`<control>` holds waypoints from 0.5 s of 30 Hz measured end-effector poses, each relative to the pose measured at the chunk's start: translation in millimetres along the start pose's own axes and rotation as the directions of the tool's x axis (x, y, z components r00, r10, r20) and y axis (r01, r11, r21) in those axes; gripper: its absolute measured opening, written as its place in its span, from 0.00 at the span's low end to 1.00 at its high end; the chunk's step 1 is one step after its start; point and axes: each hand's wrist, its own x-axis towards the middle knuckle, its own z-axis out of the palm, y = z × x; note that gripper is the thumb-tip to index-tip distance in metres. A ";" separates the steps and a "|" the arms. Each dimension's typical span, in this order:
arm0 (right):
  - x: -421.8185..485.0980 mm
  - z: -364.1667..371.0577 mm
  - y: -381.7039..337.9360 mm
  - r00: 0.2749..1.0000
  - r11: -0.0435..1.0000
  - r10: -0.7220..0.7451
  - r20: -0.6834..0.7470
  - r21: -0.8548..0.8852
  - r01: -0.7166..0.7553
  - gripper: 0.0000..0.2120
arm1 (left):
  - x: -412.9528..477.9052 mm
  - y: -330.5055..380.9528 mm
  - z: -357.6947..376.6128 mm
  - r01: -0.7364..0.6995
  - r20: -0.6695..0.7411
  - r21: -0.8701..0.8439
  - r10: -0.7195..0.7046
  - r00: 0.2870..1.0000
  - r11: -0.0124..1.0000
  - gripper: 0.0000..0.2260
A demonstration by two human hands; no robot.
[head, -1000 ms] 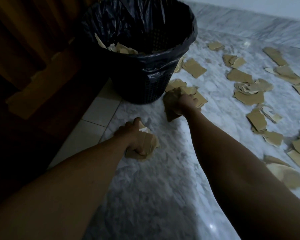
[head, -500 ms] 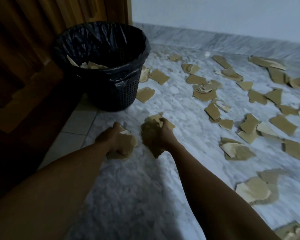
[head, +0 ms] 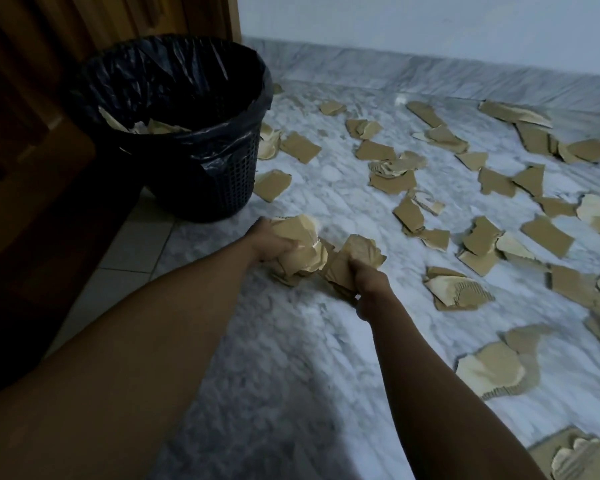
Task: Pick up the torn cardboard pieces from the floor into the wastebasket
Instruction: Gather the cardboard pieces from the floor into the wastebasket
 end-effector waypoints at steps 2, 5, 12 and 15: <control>6.6 1.8 -0.8 1.000 0.999 -0.002 -0.006 0.043 0.002 0.15 | 9.2 7.1 8.9 0.030 -0.004 0.006 -0.030 1.000 1.000 0.48; 11.8 1.9 -9.7 0.999 0.997 -0.037 -0.010 0.063 0.037 0.15 | 20.0 10.1 19.6 0.096 0.088 0.146 -0.109 0.990 0.985 0.56; 24.4 -72.7 -26.1 0.818 0.704 -0.415 -0.398 -0.710 0.012 0.30 | 18.9 28.1 39.2 0.161 -0.008 0.511 -0.182 0.983 0.845 0.52; 26.2 -121.3 -35.2 0.810 0.671 -0.344 -0.475 -0.728 -0.142 0.33 | 19.7 39.6 44.3 0.131 0.020 0.487 -0.160 0.987 0.864 0.53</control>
